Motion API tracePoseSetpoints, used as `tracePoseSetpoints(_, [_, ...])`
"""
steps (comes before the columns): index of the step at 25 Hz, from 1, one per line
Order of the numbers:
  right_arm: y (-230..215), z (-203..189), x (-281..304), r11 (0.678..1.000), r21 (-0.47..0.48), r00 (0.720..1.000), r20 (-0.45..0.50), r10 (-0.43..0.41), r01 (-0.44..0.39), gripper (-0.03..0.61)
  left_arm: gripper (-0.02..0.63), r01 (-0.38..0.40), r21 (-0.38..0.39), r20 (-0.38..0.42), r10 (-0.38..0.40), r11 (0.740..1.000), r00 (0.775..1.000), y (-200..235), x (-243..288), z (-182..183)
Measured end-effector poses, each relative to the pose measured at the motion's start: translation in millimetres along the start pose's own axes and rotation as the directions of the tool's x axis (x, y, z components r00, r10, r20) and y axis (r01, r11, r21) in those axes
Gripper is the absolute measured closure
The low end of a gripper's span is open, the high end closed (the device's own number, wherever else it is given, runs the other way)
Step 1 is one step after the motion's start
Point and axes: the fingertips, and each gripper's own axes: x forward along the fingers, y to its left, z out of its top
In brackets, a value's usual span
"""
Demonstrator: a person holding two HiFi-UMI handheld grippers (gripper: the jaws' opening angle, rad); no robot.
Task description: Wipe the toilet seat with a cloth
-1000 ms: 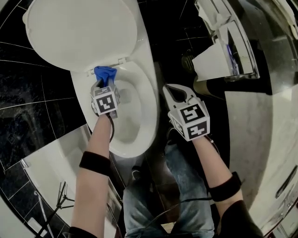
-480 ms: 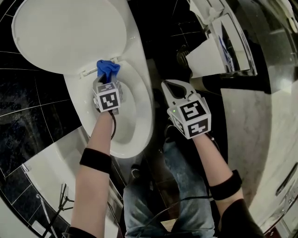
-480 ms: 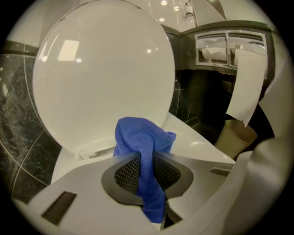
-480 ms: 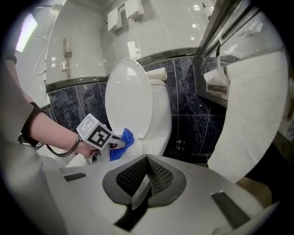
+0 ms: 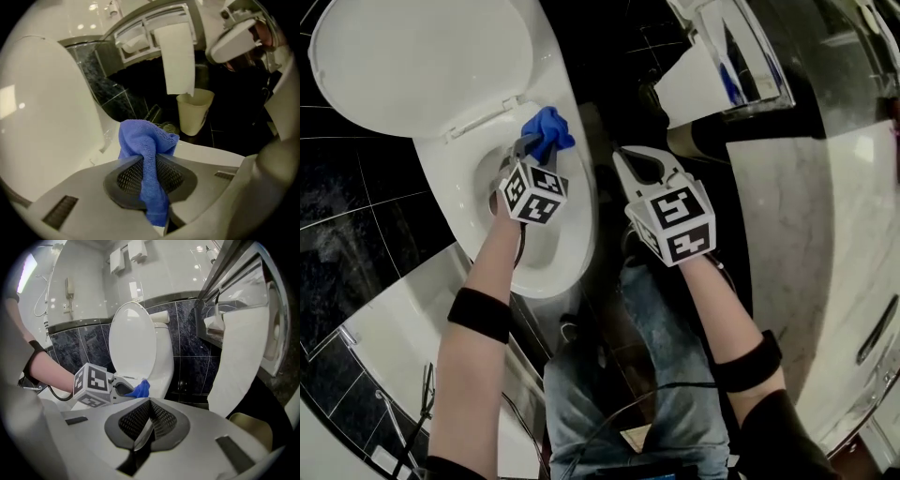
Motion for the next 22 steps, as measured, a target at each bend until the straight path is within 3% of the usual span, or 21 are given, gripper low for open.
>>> tracePoseSetpoints(7, [15,-11,-32,0.999,0.024,0.999,-0.017,-0.039,0.039,0.558,0.552,0.14,0.217,-0.018,-0.139,0.966,0.99,-84,-34,-17])
tracePoseSetpoints(14, [42,-21,-63,0.997,0.041,0.997,-0.032,-0.066,0.067,0.558,0.554,0.249,0.323,-0.041,-0.25,0.913,0.967,-160,-89,-54])
tracePoseSetpoints(22, [83,-29,-95,0.997,0.045,0.995,-0.073,-0.066,0.069,0.558,0.554,0.329,0.424,-0.1,-0.317,0.844,0.943,-232,-155,-102])
